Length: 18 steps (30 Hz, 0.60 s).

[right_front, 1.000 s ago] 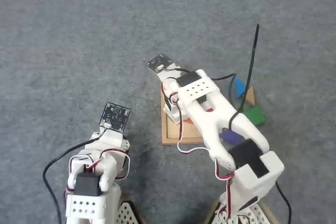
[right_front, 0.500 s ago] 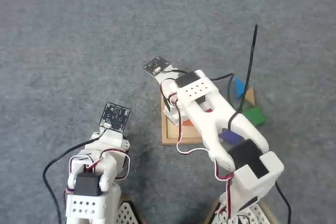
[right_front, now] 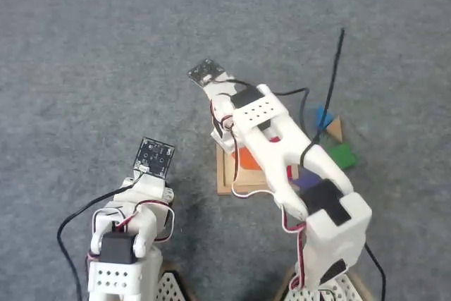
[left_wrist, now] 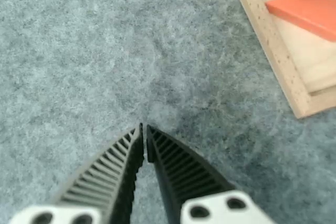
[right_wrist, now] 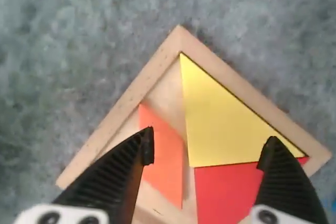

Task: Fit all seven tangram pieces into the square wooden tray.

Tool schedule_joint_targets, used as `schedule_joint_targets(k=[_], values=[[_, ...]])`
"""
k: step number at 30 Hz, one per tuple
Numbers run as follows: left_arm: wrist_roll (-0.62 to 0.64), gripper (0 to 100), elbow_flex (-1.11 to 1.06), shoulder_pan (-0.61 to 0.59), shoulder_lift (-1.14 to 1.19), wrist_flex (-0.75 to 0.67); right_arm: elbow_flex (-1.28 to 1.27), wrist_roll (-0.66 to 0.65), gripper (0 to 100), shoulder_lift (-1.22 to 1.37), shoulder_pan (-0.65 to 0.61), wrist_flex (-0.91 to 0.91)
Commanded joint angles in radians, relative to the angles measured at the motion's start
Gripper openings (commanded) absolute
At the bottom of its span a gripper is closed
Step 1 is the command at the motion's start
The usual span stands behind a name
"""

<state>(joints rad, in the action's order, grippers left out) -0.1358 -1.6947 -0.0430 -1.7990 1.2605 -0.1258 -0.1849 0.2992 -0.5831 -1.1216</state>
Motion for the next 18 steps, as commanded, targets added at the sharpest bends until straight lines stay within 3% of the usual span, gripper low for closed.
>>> schedule_joint_targets(k=[1,18], values=[[0.008,1,0.012,-0.005,-0.025,0.005,0.075,0.014,31.8,0.022,0.001,0.035],[0.008,1,0.012,-0.005,-0.025,0.005,0.077,0.006,31.8,0.081,-0.01,-0.051]])
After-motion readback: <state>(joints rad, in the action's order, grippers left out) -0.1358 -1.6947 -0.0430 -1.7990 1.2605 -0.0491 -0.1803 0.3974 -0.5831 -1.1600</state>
